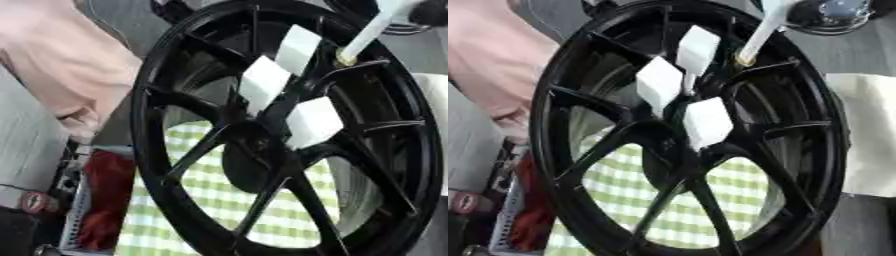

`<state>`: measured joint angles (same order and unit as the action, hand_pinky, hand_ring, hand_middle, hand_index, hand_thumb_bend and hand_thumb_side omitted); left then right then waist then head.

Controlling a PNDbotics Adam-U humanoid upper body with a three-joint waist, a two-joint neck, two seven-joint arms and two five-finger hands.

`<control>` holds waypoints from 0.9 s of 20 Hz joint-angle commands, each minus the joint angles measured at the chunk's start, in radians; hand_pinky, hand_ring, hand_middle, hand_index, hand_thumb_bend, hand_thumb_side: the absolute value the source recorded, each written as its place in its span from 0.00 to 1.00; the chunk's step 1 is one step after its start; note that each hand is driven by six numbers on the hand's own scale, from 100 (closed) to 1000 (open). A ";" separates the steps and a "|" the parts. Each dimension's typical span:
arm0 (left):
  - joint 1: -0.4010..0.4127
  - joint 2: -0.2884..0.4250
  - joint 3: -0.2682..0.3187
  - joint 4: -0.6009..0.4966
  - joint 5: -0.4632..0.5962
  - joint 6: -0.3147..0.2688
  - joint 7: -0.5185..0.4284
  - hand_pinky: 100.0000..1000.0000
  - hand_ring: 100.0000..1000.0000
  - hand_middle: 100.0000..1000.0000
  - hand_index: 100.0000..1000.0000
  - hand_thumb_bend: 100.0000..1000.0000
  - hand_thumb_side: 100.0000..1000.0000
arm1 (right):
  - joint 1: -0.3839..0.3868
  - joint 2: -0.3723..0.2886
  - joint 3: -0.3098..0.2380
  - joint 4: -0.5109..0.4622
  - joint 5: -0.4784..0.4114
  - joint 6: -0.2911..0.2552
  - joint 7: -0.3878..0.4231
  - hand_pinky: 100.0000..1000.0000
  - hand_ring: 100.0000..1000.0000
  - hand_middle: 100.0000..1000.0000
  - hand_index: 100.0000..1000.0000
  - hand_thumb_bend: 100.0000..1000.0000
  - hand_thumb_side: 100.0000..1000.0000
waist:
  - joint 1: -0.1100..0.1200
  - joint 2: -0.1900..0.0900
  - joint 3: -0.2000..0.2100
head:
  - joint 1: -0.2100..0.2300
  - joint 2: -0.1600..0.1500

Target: Pull the pin out of the wheel hub.

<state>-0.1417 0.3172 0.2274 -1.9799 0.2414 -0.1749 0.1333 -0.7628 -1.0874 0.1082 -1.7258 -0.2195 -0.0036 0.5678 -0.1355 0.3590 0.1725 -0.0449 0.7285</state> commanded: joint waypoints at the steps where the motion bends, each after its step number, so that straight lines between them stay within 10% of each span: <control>1: 0.002 0.024 0.015 -0.020 -0.006 -0.002 0.009 0.89 0.57 0.58 0.76 0.00 0.76 | 0.031 -0.073 -0.085 0.041 -0.026 -0.003 -0.043 0.62 0.42 0.10 0.31 0.37 0.20 | 0.013 -0.030 -0.013 | 0.017 0.008; 11: 0.012 0.025 0.022 -0.020 -0.008 -0.006 0.018 0.90 0.57 0.58 0.76 0.00 0.76 | 0.193 -0.118 -0.246 0.184 -0.059 -0.039 -0.139 0.64 0.42 0.10 0.31 0.37 0.21 | 0.029 -0.035 -0.059 | 0.066 0.018; 18: 0.026 0.016 0.039 -0.020 -0.030 -0.010 0.042 0.90 0.57 0.57 0.76 0.00 0.76 | 0.362 -0.056 -0.415 0.354 0.044 0.060 -0.242 0.64 0.44 0.11 0.33 0.37 0.19 | 0.042 -0.025 -0.111 | 0.126 0.013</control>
<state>-0.1141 0.3177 0.2570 -1.9800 0.2176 -0.1842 0.1695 -0.3968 -1.1139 -0.2579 -1.3989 -0.1976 0.0400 0.3468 -0.0950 0.3505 0.0630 0.0753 0.7453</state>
